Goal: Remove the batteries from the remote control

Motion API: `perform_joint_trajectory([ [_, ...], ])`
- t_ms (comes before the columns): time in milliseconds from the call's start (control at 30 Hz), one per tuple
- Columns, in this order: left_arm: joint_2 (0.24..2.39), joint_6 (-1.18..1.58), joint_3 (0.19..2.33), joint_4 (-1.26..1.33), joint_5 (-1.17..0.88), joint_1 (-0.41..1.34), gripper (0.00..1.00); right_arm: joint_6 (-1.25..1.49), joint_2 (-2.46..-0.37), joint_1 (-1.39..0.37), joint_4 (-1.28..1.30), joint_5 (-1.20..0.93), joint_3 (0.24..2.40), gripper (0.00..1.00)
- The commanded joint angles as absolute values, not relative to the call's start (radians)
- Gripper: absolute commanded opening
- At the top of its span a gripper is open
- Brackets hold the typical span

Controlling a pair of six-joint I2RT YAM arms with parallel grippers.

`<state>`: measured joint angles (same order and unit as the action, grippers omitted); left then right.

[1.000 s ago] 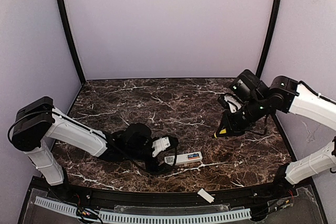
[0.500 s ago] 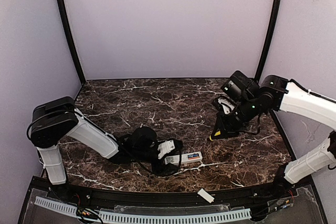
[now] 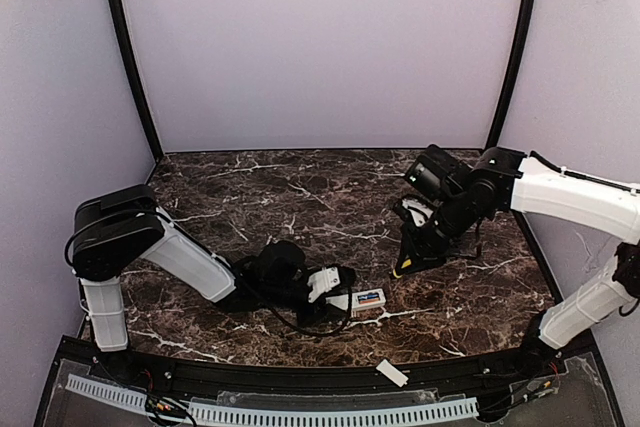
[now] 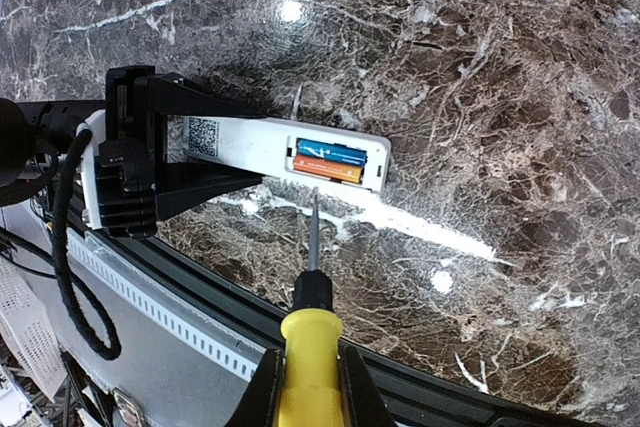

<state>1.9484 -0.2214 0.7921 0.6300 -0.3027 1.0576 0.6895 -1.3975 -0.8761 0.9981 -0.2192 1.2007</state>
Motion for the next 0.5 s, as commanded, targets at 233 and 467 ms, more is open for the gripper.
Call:
perform_joint_trajectory([
  [233, 1.967, -0.251, 0.836, 0.562, -0.314, 1.068, 0.2, 0.663, -1.453, -0.89, 0.997, -0.227, 1.2, 0.0],
  [467, 1.95, -0.269, 0.843, 0.541, -0.273, 1.081, 0.03, 0.654, -1.469, -0.894, 1.017, -0.215, 1.209, 0.0],
])
